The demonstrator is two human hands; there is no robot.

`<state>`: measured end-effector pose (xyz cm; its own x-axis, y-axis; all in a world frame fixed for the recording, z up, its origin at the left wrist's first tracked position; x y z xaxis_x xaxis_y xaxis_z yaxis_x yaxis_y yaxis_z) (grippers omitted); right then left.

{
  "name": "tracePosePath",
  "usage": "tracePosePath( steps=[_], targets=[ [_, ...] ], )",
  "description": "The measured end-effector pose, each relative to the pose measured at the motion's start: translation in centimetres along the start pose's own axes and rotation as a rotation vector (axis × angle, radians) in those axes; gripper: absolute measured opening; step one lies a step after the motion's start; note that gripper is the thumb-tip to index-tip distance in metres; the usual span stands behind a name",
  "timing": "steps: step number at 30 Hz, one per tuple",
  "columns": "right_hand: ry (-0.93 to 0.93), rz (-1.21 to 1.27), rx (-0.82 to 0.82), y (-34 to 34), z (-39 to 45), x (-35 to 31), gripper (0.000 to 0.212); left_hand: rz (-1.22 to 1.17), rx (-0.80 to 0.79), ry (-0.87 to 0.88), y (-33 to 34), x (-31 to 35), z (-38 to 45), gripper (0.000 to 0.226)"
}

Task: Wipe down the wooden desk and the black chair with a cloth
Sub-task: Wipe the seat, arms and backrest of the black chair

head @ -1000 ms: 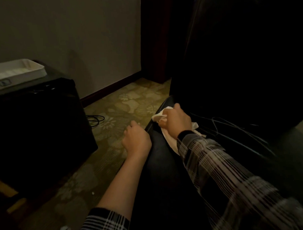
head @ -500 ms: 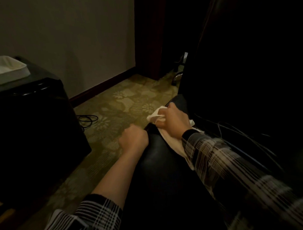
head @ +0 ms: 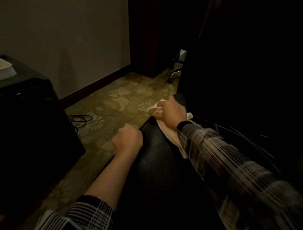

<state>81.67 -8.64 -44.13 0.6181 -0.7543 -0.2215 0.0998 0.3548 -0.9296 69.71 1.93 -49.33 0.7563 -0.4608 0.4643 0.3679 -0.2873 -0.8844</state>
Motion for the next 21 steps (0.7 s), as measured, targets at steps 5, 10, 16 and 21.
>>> tracePosePath(
  steps=[5, 10, 16, 21],
  targets=[
    [0.173, -0.095, 0.071, 0.5, 3.2, 1.0, 0.032, 0.006, 0.035, -0.005, 0.5, -0.4, 0.3, 0.025],
    [0.015, -0.009, 0.015, 1.2, -0.3, -2.6, 0.029, 0.032, 0.063, -0.018, -0.1, -0.5, -0.6, 0.026],
    [0.055, 0.009, 0.044, 0.9, 0.9, -0.9, 0.032, 0.05, 0.099, -0.016, -0.5, -1.7, -2.1, 0.03],
    [0.096, -0.026, 0.07, 0.1, -0.5, -1.4, 0.03, -0.039, 0.107, -0.015, -0.8, -1.8, -3.0, 0.029]
  ],
)
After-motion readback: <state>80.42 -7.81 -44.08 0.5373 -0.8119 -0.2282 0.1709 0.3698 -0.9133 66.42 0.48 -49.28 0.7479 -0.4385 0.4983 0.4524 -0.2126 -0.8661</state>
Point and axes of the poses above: each hand's wrist, its own z-axis towards the middle knuckle, its own y-axis out of the palm, x = y × z, the point moved 6 cm from there along z, towards the middle knuckle, and after that the axes turned 6 degrees about x, right-handed, at the moved point
